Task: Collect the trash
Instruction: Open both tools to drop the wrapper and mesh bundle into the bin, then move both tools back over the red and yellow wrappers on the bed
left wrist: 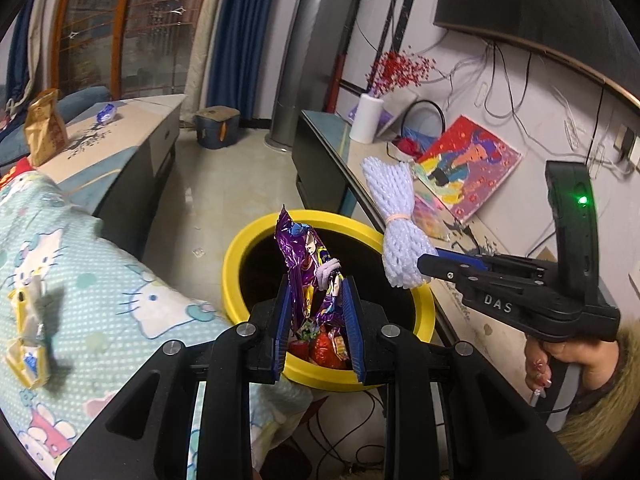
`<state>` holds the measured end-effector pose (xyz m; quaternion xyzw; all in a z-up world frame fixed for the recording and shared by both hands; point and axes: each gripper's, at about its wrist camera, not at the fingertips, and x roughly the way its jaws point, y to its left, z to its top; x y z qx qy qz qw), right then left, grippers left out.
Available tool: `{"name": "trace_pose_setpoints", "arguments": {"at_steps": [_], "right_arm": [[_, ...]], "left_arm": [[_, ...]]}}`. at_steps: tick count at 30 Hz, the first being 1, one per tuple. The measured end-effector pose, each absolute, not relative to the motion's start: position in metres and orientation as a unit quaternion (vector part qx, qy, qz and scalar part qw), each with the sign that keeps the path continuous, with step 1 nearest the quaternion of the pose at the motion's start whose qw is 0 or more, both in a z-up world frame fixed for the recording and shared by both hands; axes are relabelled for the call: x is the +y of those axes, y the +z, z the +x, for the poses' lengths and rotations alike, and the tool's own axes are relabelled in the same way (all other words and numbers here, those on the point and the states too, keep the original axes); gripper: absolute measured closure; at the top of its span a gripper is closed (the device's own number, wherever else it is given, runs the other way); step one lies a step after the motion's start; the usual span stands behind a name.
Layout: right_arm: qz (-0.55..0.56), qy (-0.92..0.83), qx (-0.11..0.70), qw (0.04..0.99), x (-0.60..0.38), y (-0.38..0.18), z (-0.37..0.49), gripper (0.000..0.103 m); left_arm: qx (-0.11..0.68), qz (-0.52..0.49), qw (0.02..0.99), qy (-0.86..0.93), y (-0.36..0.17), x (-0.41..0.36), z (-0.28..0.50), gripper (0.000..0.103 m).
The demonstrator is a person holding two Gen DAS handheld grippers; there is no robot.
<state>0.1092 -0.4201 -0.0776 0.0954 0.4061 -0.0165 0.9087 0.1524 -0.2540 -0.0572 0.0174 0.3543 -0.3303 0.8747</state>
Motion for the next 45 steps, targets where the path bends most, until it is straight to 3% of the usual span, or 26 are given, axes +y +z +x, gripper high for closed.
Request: {"name": "trace_pose_setpoints", "arguments": {"at_steps": [6,9,11,12,13,17,27,45], "right_arm": [[0.097,-0.022,0.419,0.903,-0.429,-0.085,0.106,0.092],[0.106,-0.024,0.42,0.901,-0.432,-0.086,0.106,0.089],[0.112,-0.03,0.417,0.902,-0.434,-0.086,0.105,0.062],[0.111,-0.034,0.414,0.903,-0.434,-0.086,0.105,0.057],[0.11,-0.039,0.412,0.904,-0.434,-0.085,0.104,0.051],[0.113,-0.045,0.401,0.908,-0.435,-0.081,0.103,0.046],[0.094,-0.026,0.342,0.934,-0.41,-0.056,0.098,0.034],[0.054,0.062,0.309,0.948,-0.331,-0.032,0.099,0.031]], "left_arm": [[0.363,0.031,0.869,-0.335,-0.066,-0.27,0.165,0.079],[0.362,0.028,0.867,-0.34,-0.066,-0.274,0.173,0.071],[0.363,0.021,0.865,-0.346,-0.066,-0.274,0.179,0.05],[0.368,0.018,0.862,-0.348,-0.067,-0.274,0.183,0.032],[0.37,0.017,0.862,-0.345,-0.068,-0.273,0.186,0.019],[0.361,0.004,0.871,-0.333,-0.063,-0.258,0.188,0.007],[0.34,-0.009,0.897,-0.282,-0.048,-0.216,0.172,0.007],[0.282,-0.039,0.944,-0.165,-0.012,-0.124,0.151,0.007]]}}
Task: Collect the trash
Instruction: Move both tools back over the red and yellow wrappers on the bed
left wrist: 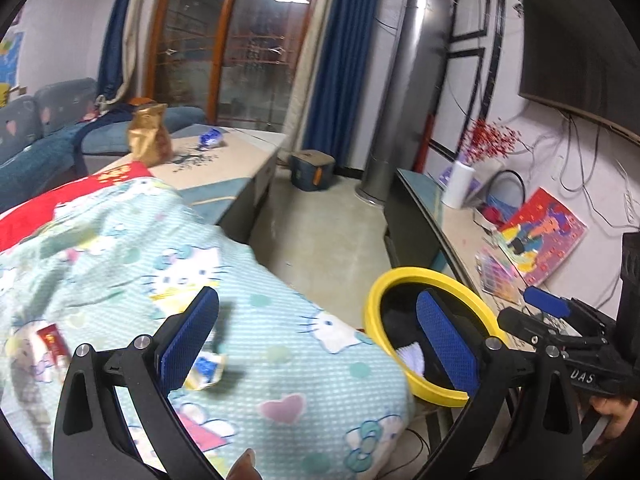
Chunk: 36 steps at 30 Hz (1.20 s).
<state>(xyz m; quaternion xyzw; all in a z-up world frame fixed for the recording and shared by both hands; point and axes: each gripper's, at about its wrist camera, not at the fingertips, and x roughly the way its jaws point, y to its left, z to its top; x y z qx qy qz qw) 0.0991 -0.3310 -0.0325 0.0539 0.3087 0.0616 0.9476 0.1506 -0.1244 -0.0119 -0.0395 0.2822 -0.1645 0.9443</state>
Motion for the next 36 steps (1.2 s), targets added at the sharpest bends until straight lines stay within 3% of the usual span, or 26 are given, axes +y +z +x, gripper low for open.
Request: {"name": "trace_pose_setpoints", "arguments": {"at_steps": [20,36], "right_arm": [[0.02,0.187,0.316,0.93,-0.217,-0.03,0.117,0.031],[0.019,0.229,0.382,0.895,-0.142,-0.074,0.163,0.031]], "left_arm": [[0.276,-0.096,0.956,-0.018,-0.016,-0.001,0.135,0.007],[0.315,-0.159,0.935,0.024,-0.048,0.065,0.127,0.008]]}}
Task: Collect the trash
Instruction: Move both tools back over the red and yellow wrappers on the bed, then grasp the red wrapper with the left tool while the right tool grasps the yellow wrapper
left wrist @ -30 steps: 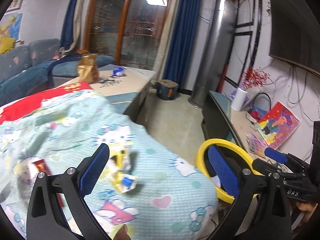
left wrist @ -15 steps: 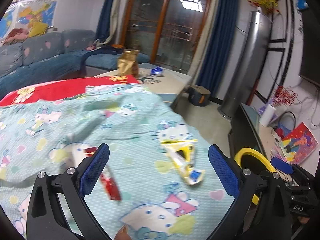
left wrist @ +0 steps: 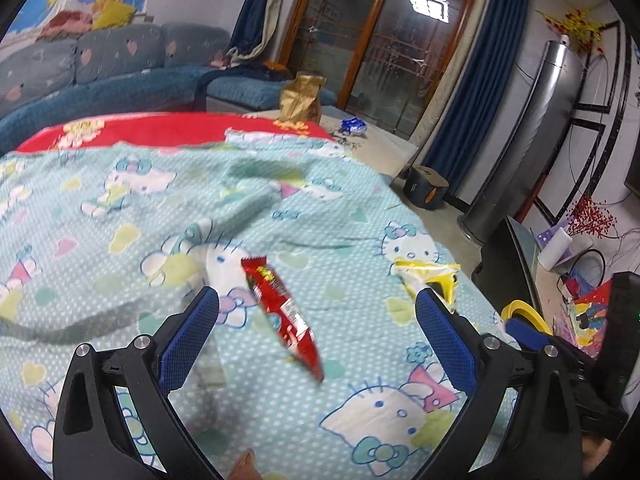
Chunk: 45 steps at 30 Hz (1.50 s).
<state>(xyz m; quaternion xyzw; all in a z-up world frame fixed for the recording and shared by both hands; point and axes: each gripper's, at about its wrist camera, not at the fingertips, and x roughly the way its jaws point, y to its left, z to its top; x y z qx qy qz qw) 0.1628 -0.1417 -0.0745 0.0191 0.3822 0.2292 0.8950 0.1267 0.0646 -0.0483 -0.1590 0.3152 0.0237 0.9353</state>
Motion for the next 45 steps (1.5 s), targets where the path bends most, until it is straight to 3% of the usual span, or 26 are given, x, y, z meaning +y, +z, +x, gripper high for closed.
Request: {"name": "trace_pose_setpoints", "arguments": {"at_steps": [4,9,16,18,26,45], "right_arm": [[0.019,0.233,0.395,0.888,-0.131,-0.084,0.173,0.031],[0.015,0.234,0.404,0.884,-0.122,-0.091,0.184,0.04],[0.017,0.243,0.408,0.88,-0.117,-0.097,0.189,0.066],[0.018,0.242,0.405,0.881,-0.118,-0.096,0.187,0.067],[0.026,0.247,0.399,0.883,-0.127,-0.091,0.178,0.074],[0.039,0.238,0.36,0.901,-0.172,-0.054,0.152,0.075]], "left_arm": [[0.334,-0.176,0.926,0.02,-0.06,0.072,0.13,0.02],[0.358,-0.19,0.914,0.013,-0.075,0.073,0.136,0.033],[0.378,-0.195,0.905,0.005,-0.089,0.067,0.143,0.047],[0.381,-0.194,0.904,0.006,-0.093,0.065,0.145,0.049],[0.392,-0.195,0.899,0.007,-0.1,0.063,0.149,0.086],[0.347,-0.151,0.923,-0.068,-0.052,0.005,0.143,0.088]]}}
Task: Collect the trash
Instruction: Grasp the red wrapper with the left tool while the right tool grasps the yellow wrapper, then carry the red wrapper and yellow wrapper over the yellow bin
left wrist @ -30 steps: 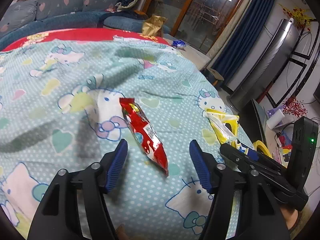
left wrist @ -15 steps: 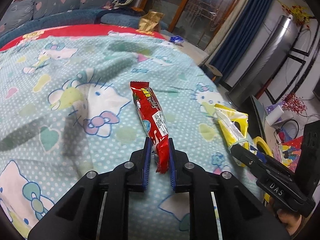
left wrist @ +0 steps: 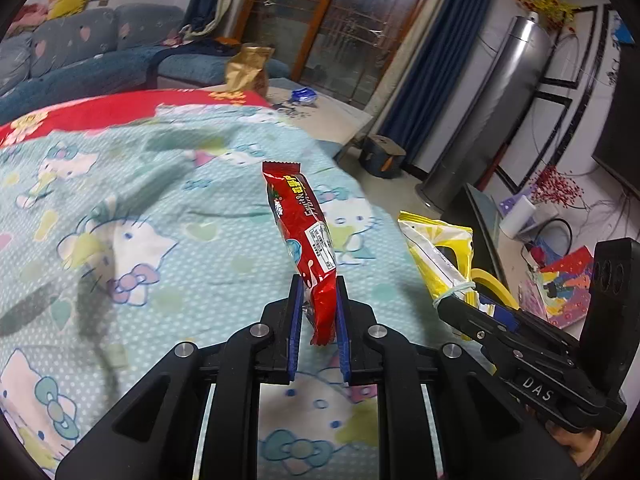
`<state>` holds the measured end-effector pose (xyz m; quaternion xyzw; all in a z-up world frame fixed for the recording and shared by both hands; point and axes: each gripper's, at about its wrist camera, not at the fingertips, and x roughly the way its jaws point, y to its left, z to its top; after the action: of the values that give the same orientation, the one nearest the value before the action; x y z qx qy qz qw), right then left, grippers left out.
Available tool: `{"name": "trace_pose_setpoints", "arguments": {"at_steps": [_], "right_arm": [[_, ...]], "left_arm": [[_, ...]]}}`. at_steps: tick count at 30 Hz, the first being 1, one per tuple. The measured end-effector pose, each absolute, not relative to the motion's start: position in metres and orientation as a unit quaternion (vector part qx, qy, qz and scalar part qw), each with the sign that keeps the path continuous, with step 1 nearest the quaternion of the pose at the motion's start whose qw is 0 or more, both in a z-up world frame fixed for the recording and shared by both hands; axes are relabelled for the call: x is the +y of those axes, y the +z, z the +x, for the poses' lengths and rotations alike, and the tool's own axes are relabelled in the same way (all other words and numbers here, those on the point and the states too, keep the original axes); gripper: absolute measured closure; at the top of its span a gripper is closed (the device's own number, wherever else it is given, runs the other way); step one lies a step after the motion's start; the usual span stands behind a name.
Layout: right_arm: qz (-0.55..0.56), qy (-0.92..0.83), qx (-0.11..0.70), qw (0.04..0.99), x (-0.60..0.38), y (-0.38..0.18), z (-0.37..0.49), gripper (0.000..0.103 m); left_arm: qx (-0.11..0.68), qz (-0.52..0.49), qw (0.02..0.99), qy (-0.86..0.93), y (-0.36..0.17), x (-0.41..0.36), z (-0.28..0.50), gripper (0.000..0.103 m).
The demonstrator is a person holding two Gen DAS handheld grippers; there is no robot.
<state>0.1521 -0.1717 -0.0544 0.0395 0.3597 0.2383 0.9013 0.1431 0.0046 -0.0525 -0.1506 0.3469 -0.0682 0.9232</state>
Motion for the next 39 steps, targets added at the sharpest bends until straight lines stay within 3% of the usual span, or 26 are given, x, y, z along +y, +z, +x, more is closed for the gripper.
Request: {"name": "trace_pose_setpoints", "arguments": {"at_steps": [39], "right_arm": [[0.067,0.106,0.345,0.93,-0.295,-0.043,0.139,0.075]], "left_arm": [[0.328,-0.096,0.922,-0.181,-0.026,-0.079,0.144,0.088]]}}
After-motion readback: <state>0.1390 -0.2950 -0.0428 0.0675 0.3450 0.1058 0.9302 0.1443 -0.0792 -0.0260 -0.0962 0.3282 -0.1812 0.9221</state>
